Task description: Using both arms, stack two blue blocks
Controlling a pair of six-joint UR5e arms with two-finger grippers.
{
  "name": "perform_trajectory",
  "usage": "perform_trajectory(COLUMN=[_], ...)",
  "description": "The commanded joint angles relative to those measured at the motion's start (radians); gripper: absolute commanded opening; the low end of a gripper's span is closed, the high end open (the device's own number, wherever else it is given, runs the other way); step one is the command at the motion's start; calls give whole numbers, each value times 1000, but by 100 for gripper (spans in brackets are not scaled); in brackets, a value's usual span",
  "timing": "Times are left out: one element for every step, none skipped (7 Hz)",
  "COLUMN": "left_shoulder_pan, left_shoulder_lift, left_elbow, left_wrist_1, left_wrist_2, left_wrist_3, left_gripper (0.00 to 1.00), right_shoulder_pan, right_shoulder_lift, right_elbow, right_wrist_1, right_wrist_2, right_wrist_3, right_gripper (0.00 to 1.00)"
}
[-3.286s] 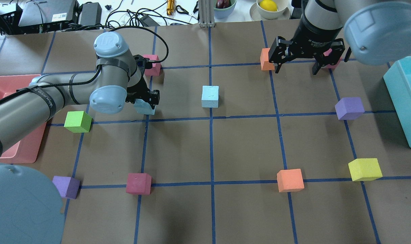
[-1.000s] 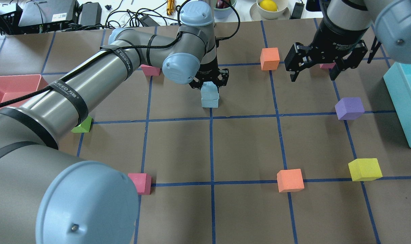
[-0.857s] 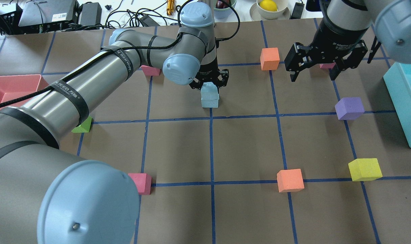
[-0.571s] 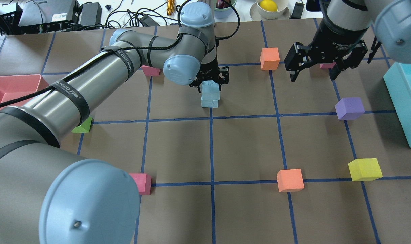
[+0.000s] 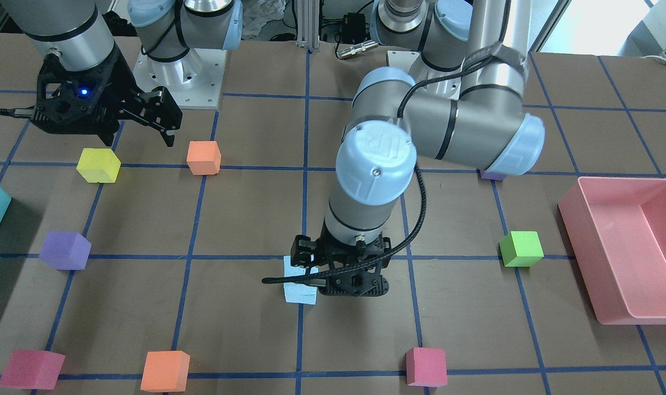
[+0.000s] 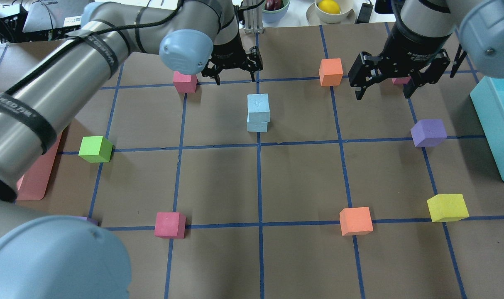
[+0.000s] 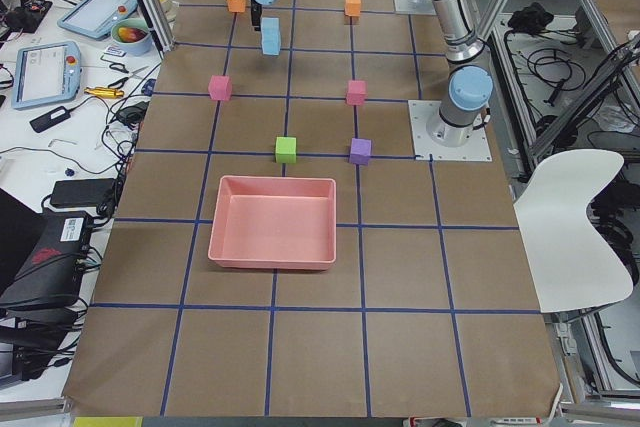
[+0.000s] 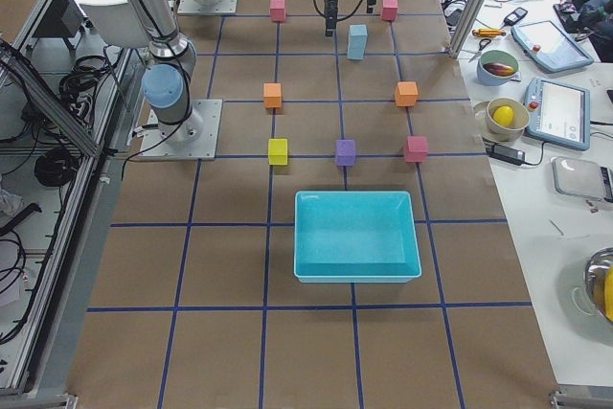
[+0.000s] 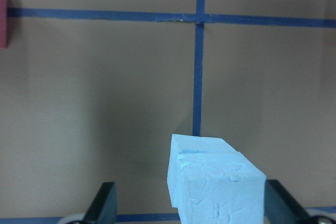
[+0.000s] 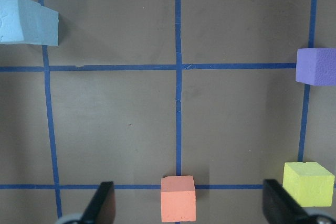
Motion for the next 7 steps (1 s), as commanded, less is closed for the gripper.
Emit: perform_trajectory(left_shoulder_pan=[63,92,114,134,164,207,252], left_shoulder_lift=[148,217,281,336,417,470,490], left_elbow=[1,1,-8,-14,-37,-71,-127], left_wrist_1=[-176,-225,-316,-395,-526,-527,-492], left_wrist_2=[1,2,5,16,50,53,48], left_wrist_3=[103,161,213,276,317,383,405], left_gripper=[100,100,100,100,100,100,100], right_shoulder_pan=[-1,-1,-1,-2,-1,-1,-1], right_shoulder_lift=[0,0,2,2,0,0,0], right_elbow=[0,0,0,0,0,-2,-2], right_wrist_1=[-2,-2,-3,-3,-3,-5,-9], right_wrist_2=[-1,0,-1,-3,-3,-3,-3], right_wrist_3=[-1,0,0,-1,0,-1,0], right_gripper=[100,100,100,100,100,100,100])
